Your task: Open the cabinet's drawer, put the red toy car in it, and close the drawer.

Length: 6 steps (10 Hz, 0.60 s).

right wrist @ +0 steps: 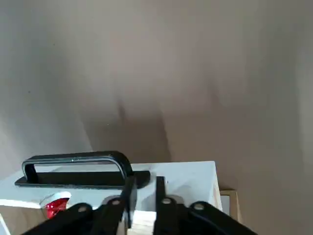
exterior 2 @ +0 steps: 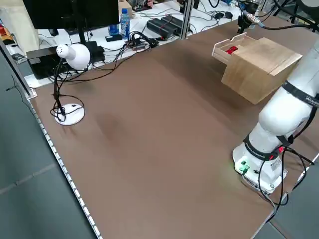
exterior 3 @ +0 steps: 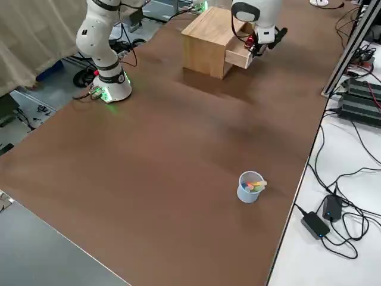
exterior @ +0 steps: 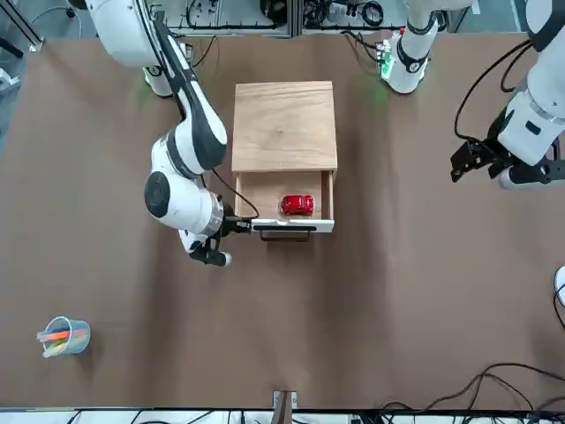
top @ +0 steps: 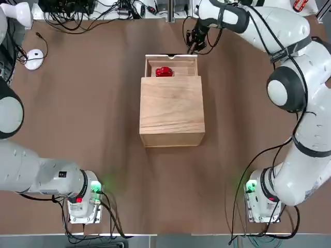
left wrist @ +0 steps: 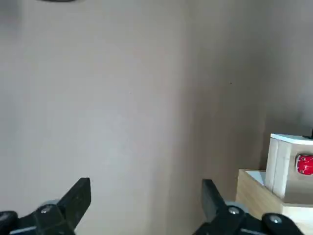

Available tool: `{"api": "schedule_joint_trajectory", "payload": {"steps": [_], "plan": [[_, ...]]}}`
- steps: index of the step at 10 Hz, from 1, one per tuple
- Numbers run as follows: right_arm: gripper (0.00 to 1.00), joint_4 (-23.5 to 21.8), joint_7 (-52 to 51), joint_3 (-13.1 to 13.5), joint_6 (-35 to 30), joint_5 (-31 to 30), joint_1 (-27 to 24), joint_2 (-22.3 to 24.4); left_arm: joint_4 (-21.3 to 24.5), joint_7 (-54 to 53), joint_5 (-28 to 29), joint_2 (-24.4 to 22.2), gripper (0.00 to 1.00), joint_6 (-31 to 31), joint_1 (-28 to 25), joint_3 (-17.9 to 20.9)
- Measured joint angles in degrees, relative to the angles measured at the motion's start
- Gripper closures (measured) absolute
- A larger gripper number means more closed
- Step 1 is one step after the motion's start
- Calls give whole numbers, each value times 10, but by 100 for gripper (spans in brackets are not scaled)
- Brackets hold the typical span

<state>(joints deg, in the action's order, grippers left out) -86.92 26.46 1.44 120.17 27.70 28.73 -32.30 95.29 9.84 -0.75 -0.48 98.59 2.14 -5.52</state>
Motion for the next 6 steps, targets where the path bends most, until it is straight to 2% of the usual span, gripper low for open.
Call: {"api": "schedule_joint_trajectory", "payload": {"steps": [1,3,6], "plan": [[89,0,1,0,1,1,0,-2,0,-13,4,-2,0,0,0,1],[95,1,1,0,1,1,2,-1,0,-29,12,-8,0,-3,0,1],[97,1,1,0,-2,2,4,-2,0,-40,0,-9,0,-3,-3,5]]}}
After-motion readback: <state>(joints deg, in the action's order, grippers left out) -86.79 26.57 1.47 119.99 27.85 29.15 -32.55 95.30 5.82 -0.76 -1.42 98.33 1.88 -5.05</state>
